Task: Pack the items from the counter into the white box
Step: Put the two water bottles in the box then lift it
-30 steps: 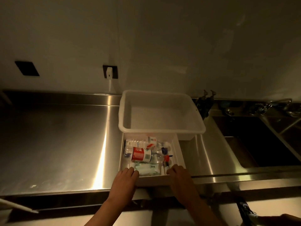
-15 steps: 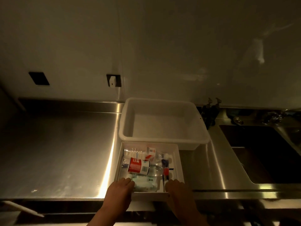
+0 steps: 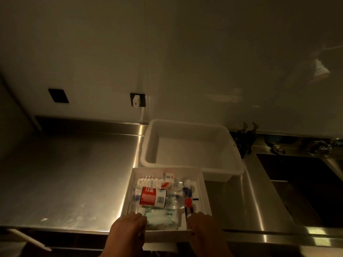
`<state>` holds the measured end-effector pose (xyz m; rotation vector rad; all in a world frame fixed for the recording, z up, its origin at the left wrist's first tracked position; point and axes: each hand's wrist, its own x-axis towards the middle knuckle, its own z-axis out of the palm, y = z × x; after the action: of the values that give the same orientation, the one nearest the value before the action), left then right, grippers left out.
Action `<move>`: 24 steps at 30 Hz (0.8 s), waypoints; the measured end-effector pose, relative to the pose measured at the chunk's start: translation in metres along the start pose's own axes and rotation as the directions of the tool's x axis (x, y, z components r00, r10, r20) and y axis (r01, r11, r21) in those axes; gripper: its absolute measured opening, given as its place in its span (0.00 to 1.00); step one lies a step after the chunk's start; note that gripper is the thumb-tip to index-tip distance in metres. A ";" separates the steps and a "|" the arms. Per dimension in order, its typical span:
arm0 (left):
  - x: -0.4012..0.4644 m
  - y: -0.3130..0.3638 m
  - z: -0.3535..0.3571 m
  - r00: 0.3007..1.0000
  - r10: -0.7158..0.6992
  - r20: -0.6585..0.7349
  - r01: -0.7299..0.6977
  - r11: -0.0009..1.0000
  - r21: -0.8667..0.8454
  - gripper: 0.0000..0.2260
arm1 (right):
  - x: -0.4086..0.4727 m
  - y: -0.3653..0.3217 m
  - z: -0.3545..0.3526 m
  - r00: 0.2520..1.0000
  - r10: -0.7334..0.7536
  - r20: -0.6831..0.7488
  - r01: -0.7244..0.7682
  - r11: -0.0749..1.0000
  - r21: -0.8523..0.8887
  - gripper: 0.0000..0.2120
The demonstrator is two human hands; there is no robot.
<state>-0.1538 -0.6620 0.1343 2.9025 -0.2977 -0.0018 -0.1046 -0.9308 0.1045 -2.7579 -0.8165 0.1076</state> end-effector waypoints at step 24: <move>0.051 0.023 -0.092 0.950 -0.048 -0.307 0.058 0.998 0.022 0.14 | 0.048 0.014 -0.114 0.948 -0.093 -0.305 0.087 0.996 -0.034 0.15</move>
<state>-0.1061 -0.6738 0.2305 2.8805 -0.1654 0.4449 -0.0404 -0.9416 0.2111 -2.6540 -0.8572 -0.3398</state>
